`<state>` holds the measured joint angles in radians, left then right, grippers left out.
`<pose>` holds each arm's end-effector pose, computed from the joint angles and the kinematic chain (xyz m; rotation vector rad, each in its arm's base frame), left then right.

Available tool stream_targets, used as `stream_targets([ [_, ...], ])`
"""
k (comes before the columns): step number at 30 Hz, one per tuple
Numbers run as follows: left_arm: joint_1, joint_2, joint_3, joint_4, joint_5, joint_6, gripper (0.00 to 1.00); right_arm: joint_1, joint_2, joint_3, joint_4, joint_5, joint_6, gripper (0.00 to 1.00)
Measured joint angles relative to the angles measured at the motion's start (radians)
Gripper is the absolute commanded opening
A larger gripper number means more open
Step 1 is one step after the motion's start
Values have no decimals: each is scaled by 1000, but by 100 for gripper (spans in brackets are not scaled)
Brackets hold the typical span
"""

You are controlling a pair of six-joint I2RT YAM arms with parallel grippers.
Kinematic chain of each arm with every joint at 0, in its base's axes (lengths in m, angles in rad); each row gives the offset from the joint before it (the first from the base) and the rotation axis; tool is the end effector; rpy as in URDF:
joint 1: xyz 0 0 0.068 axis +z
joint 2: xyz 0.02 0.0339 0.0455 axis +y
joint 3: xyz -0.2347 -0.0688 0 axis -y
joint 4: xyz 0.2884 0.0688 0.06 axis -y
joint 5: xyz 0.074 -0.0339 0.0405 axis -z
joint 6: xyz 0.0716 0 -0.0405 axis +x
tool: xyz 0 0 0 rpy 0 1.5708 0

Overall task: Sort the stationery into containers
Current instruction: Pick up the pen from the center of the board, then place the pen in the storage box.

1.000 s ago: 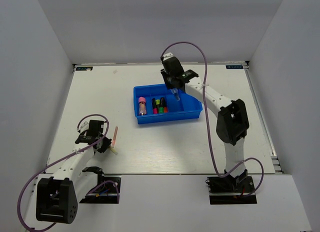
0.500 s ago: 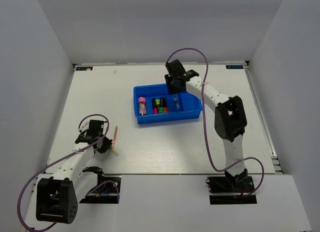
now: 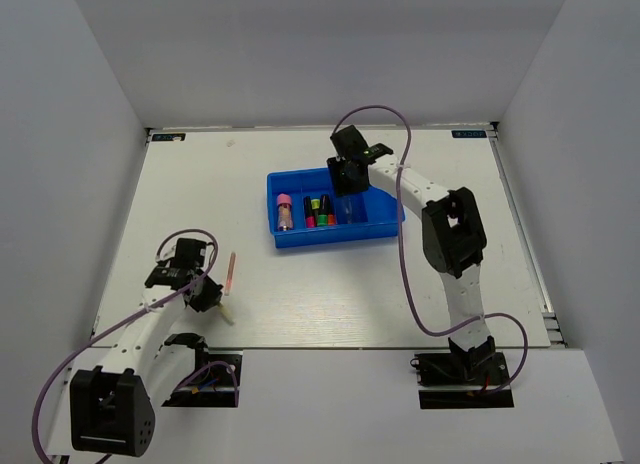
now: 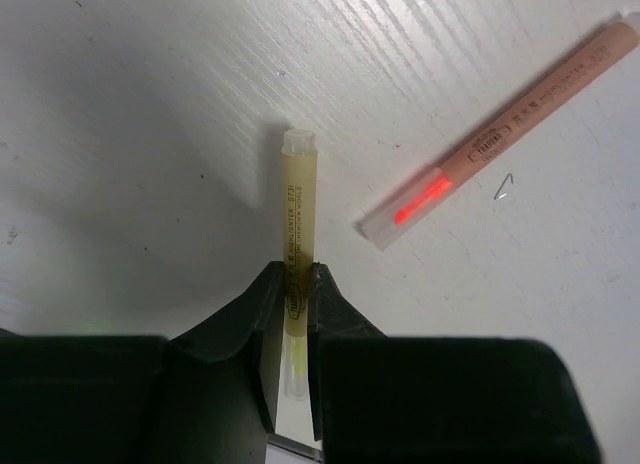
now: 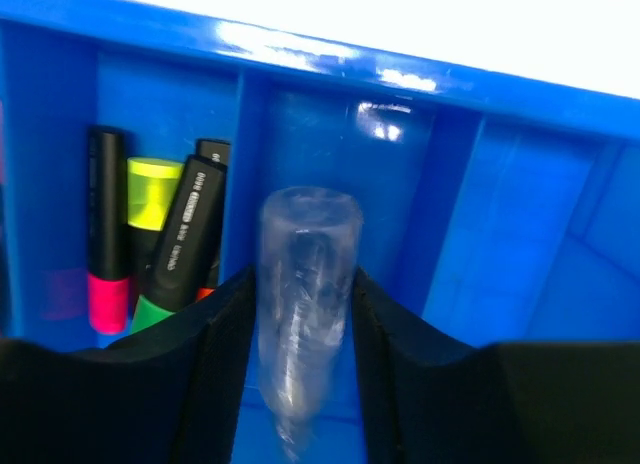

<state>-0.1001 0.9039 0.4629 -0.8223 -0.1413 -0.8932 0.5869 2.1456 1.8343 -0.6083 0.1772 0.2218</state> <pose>0.2051 -0.0105 0.0910 -1.1116 2.5750 -0.0326 0.4467 0.2819 0.1644 -0.3761 2.4457 0.1265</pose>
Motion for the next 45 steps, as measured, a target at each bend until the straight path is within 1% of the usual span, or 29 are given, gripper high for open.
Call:
stream_targets([
  [3, 0, -5, 30, -25, 0, 14, 0, -8, 10, 0, -13, -19, 0, 60],
  [4, 0, -5, 42, -31, -1, 19, 0, -10, 10, 0, -18, -23, -2, 68],
  [5, 0, -5, 55, -38, -1, 24, 0, -12, 8, 0, -19, -28, -3, 70],
  [8, 0, -15, 95, -61, -1, 42, 0, -17, 7, 0, -22, -39, -19, 70],
  [9, 0, -21, 110, -69, -1, 51, 0, -17, 2, -5, -20, -47, -23, 62],
  [10, -2, -28, 125, -72, -1, 61, 0, -17, -6, -13, -19, -50, -26, 51],
  [11, -10, -34, 142, -77, -5, 74, 0, -17, -24, -31, -19, -54, -38, 31],
  [12, -19, -38, 165, -84, -6, 87, 0, -17, -51, -54, -17, -61, -55, 3],
  [13, -32, -39, 192, -89, -6, 101, 0, -18, -82, -86, -11, -71, -76, 0],
  [16, -87, -12, 288, -76, 6, 145, 0, -18, -266, -256, 57, -109, -134, 0],
  [18, -132, 43, 365, -47, 34, 174, 0, -23, -435, -414, 137, -130, -183, 0],
  [19, -161, 77, 401, -18, 55, 187, 0, -27, -528, -489, 169, -136, -208, 4],
  [20, -193, 121, 436, 14, 73, 201, 0, -34, -613, -561, 210, -148, -230, 25],
  [21, -222, 167, 475, 31, 101, 214, 0, -42, -695, -623, 243, -164, -251, 56],
  [22, -255, 230, 519, 59, 131, 225, 0, -49, -757, -663, 258, -175, -268, 56],
  [23, -290, 297, 575, 84, 153, 236, 0, -59, -810, -697, 268, -192, -302, 44],
  [24, -321, 371, 626, 129, 184, 246, 0, -67, -844, -716, 266, -205, -329, 0],
  [27, -404, 576, 803, 214, 267, 266, 0, -92, -935, -792, 266, -227, -365, 0],
  [31, -483, 862, 1078, 312, 357, 275, 0, -122, -1092, -967, 257, -221, -385, 0],
  [33, -507, 993, 1197, 360, 394, 269, 0, -137, -1155, -1026, 238, -207, -387, 0],
  [38, -536, 1267, 1432, 479, 484, 203, 0, -164, -1206, -1099, 253, -161, -382, 0],
  [41, -544, 1387, 1526, 529, 499, 161, 0, -183, -1234, -1137, 250, -142, -374, 0],
  [45, -551, 1460, 1537, 561, 474, 117, 0, -201, -1250, -1138, 254, -134, -359, 0],
])
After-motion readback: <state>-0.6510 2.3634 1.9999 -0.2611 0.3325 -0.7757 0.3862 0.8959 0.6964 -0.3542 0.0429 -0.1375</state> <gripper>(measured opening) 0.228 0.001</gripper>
